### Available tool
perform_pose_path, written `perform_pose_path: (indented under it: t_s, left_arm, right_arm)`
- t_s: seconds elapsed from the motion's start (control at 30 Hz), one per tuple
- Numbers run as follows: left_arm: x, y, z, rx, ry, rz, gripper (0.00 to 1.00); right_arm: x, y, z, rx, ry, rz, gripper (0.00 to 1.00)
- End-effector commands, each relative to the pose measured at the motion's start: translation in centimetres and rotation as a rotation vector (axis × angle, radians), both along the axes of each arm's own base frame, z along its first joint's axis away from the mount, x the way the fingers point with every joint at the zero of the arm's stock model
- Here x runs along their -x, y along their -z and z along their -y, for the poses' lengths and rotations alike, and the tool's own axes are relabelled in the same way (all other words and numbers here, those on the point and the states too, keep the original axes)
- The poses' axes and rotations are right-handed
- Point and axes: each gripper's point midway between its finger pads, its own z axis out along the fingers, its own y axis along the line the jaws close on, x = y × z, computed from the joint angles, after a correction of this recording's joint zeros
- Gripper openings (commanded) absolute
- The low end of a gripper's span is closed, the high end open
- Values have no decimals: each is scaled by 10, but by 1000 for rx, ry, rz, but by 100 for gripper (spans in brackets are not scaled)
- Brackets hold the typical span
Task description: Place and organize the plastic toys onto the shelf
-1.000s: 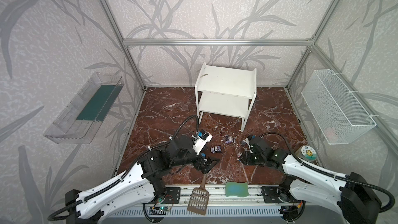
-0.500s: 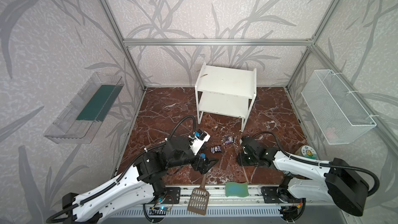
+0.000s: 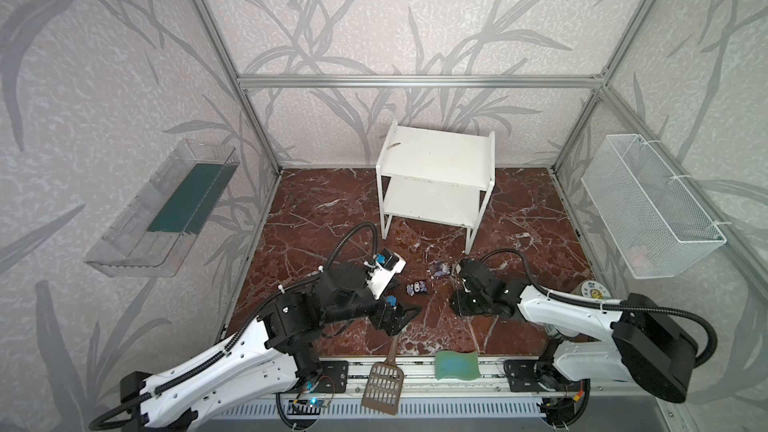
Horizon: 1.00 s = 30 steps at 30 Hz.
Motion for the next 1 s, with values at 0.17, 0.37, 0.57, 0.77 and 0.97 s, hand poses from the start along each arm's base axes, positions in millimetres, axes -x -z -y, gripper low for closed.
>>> perform_pose_path:
  t_s: [0.17,0.37,0.57,0.77,0.97]
  left_arm:
    - [-2,-9,-2,19,-10,24,100]
    - [-3,-9,0,19,-9,25,100]
    - [-3,-7,1,15,-6,17,100]
    - [-8,3,1,-25,-26,6,100]
    - [-4,10,13,16,23,-3,100]
  right_arm:
    - [-2,-4,3,55,-16,24,33]
    - [5,-2,12,96,-34,28,23]
    - [6,-9,8,62,-104,76,17]
    - [16,-44,-29,-153,-312,177,14]
    - [47,-114,-65,-502,-551,314,15]
